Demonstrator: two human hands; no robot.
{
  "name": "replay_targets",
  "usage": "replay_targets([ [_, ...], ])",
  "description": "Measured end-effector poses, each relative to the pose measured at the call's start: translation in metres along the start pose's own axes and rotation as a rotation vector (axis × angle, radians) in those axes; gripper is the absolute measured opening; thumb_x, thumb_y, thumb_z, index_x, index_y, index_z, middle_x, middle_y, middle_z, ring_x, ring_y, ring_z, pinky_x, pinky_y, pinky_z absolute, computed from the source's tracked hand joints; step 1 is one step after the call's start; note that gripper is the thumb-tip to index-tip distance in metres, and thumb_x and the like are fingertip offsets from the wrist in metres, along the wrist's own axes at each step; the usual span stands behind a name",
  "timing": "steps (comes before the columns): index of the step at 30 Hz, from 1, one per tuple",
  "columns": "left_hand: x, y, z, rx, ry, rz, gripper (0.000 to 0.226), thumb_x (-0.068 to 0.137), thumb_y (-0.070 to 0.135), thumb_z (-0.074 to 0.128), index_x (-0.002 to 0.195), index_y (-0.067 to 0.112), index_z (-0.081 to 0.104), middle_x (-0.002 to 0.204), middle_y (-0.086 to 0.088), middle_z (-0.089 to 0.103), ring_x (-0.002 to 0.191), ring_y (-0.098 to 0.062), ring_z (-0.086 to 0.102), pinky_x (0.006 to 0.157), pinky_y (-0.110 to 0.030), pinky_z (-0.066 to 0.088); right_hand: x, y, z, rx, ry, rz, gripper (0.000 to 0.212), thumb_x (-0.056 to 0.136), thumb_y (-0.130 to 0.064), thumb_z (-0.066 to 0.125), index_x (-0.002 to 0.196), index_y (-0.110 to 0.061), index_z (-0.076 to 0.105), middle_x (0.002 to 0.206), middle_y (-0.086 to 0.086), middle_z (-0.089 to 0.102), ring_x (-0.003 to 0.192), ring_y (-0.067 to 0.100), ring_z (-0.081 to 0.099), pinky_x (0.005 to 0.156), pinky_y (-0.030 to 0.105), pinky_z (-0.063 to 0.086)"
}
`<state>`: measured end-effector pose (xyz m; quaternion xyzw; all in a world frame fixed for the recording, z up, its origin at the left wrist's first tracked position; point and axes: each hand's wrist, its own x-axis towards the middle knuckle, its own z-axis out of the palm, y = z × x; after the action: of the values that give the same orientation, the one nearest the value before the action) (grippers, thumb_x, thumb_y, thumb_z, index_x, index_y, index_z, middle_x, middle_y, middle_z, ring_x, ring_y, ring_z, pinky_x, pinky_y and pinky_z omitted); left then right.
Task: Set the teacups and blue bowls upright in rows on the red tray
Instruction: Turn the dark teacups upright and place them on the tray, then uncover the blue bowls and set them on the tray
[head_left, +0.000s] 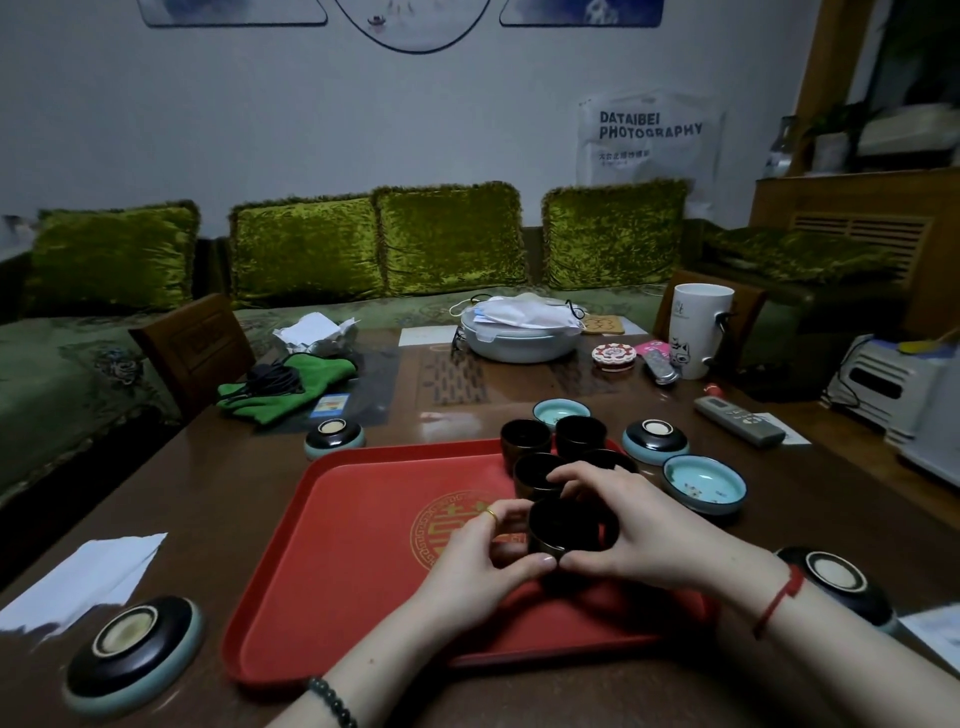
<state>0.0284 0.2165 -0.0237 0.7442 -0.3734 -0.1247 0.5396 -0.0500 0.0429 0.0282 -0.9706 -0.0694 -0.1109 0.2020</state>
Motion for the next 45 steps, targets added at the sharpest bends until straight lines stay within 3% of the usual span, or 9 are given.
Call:
replay_targets([
  [4, 0.000, 0.001, -0.001, 0.018, -0.011, -0.018, 0.039, 0.076, 0.019, 0.071, 0.102, 0.040, 0.050, 0.108, 0.019, 0.060, 0.096, 0.000, 0.065, 0.088, -0.017, 0.050, 0.000, 0.001, 0.001, -0.003, 0.002, -0.001, 0.069, 0.066, -0.046, 0.070, 0.125, -0.037, 0.036, 0.113, -0.012, 0.052, 0.102, 0.005, 0.042, 0.081, -0.006, 0.021],
  [7, -0.002, 0.002, -0.001, 0.055, -0.025, -0.027, 0.041, 0.076, 0.018, 0.071, 0.105, 0.037, 0.048, 0.111, 0.008, 0.061, 0.096, -0.001, 0.064, 0.089, -0.017, 0.050, -0.002, 0.001, 0.003, -0.001, -0.003, -0.014, 0.070, 0.067, -0.045, 0.070, 0.127, -0.038, 0.035, 0.119, -0.011, 0.052, 0.107, 0.006, 0.042, 0.081, 0.004, 0.025],
  [11, -0.004, 0.005, -0.003, 0.106, -0.026, -0.015, 0.044, 0.075, 0.025, 0.071, 0.109, 0.039, 0.046, 0.118, 0.006, 0.061, 0.102, -0.001, 0.062, 0.095, -0.024, 0.048, -0.006, 0.001, 0.001, 0.005, 0.009, -0.031, 0.071, 0.068, -0.044, 0.070, 0.129, -0.037, 0.034, 0.127, -0.012, 0.048, 0.117, 0.006, 0.041, 0.099, 0.019, 0.030],
  [17, -0.001, 0.022, -0.006, 0.157, 0.099, 0.067, 0.056, 0.073, 0.028, 0.073, 0.122, 0.026, 0.046, 0.119, 0.005, 0.061, 0.110, -0.005, 0.057, 0.101, -0.034, 0.045, -0.021, 0.006, -0.019, 0.096, 0.120, -0.052, 0.065, 0.068, -0.034, 0.075, 0.115, -0.050, 0.034, 0.118, -0.030, 0.043, 0.112, -0.020, 0.036, 0.091, -0.006, 0.023],
  [22, 0.008, 0.041, 0.003, 0.224, 0.146, 0.163, 0.058, 0.074, 0.031, 0.071, 0.124, 0.032, 0.043, 0.125, 0.009, 0.056, 0.114, -0.001, 0.051, 0.098, -0.019, 0.038, -0.038, 0.018, -0.035, 0.119, 0.166, 0.016, 0.066, 0.067, -0.035, 0.076, 0.115, -0.051, 0.035, 0.124, -0.021, 0.048, 0.115, -0.016, 0.039, 0.095, -0.001, 0.027],
  [26, 0.016, 0.058, 0.023, 0.218, 0.106, 0.232, 0.058, 0.073, 0.033, 0.071, 0.124, 0.032, 0.043, 0.126, 0.008, 0.055, 0.117, 0.000, 0.048, 0.099, -0.011, 0.035, -0.056, 0.027, -0.048, 0.108, 0.192, 0.074, 0.069, 0.065, -0.039, 0.076, 0.116, -0.055, 0.033, 0.126, -0.024, 0.044, 0.116, -0.013, 0.039, 0.094, -0.001, 0.028],
  [29, 0.023, 0.071, 0.043, 0.231, 0.070, 0.284, 0.060, 0.073, 0.034, 0.072, 0.125, 0.032, 0.042, 0.127, 0.010, 0.053, 0.115, 0.006, 0.045, 0.092, 0.002, 0.029, -0.072, 0.038, -0.058, 0.106, 0.203, 0.141, 0.073, 0.064, -0.042, 0.075, 0.122, -0.048, 0.033, 0.131, -0.018, 0.045, 0.122, -0.004, 0.040, 0.103, 0.018, 0.033],
  [35, 0.035, 0.091, 0.092, 0.297, -0.083, 0.356, 0.069, 0.076, 0.037, 0.068, 0.135, 0.023, 0.035, 0.141, 0.007, 0.043, 0.130, 0.000, 0.034, 0.110, -0.019, 0.026, -0.109, 0.070, -0.070, 0.102, 0.263, 0.266, 0.074, 0.063, -0.038, 0.078, 0.123, -0.043, 0.036, 0.124, -0.018, 0.047, 0.115, -0.004, 0.042, 0.087, 0.009, 0.031],
  [45, 0.049, 0.084, 0.158, 0.423, -0.321, 0.237, 0.079, 0.078, 0.038, 0.065, 0.141, 0.018, 0.022, 0.148, -0.004, 0.033, 0.136, -0.011, 0.028, 0.105, -0.014, 0.018, -0.161, 0.110, -0.068, 0.170, 0.159, 0.433, 0.074, 0.057, -0.052, 0.074, 0.114, -0.058, 0.027, 0.127, -0.014, 0.045, 0.120, -0.001, 0.039, 0.099, 0.024, 0.036],
])
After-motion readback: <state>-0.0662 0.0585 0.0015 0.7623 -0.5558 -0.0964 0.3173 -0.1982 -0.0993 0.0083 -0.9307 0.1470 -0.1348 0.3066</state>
